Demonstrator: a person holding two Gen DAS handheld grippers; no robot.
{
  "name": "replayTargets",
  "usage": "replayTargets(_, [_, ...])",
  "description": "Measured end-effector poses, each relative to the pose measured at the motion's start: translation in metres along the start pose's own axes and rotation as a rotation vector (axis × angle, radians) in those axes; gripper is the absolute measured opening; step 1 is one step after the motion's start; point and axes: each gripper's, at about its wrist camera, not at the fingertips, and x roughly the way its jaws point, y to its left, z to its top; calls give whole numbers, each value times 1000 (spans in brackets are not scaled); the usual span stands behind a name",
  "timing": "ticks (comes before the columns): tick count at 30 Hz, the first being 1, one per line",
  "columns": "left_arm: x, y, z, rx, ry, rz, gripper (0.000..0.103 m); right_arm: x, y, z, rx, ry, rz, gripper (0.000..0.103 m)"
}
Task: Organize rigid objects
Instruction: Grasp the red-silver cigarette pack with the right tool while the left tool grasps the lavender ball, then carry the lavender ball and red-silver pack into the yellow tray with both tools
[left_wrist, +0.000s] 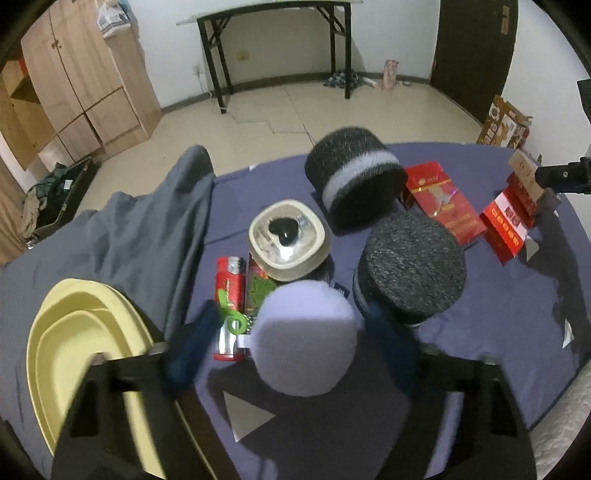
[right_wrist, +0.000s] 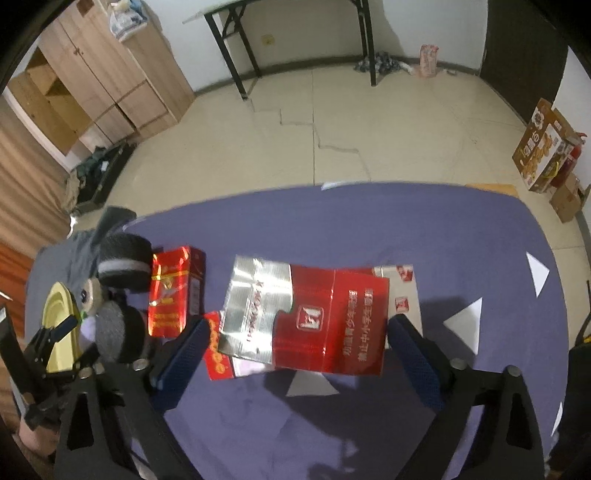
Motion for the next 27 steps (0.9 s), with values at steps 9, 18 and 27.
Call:
replayTargets(9, [-25,17,-3,-80,-24,-64,48,-23,-7,-8,-16,-75,11,91])
replayTargets(18, [-93,83,-3,-200,-87,-64,48,-97,41,-28,-203,-187,85,90])
replayTargets(27, [-182,171,-22,-236,-156,67,48,-170,150,-59,-430,-224,240,90])
